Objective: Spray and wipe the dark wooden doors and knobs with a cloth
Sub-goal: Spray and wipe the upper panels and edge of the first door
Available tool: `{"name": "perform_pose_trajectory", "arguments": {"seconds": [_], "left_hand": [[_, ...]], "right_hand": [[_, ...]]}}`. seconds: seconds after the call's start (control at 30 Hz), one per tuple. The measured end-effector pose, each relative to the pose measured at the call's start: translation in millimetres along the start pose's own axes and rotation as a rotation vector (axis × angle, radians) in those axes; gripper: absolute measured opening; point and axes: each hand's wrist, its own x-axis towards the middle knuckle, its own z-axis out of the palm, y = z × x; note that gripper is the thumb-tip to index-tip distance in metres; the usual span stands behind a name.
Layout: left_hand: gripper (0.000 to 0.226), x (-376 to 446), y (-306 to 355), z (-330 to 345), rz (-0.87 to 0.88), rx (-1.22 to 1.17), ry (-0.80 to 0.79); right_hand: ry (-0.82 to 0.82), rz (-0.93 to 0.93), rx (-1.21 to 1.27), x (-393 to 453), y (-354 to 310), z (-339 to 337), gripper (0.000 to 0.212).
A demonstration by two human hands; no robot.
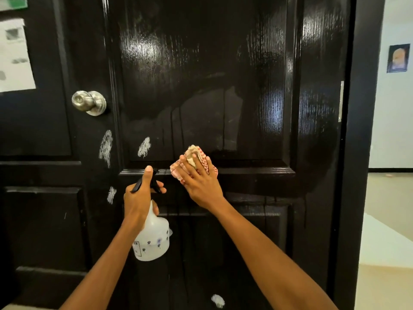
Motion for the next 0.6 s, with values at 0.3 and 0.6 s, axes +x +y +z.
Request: {"name": "perform_pose_trajectory", "arguments": {"seconds": [0.3,0.6], "left_hand": [[0.072,6.0,26.7,13.9,0.05,-0.032,-0.044],[0.068,22.3,61.8,29.3,0.11,-0.108,-0.049]], "right_hand": [[0.262,0.558,-0.101,23.7,127.3,-69.5,0.062],[0.144,-0.043,-0.122,37.2,81.4,-43.5,0.066]]}}
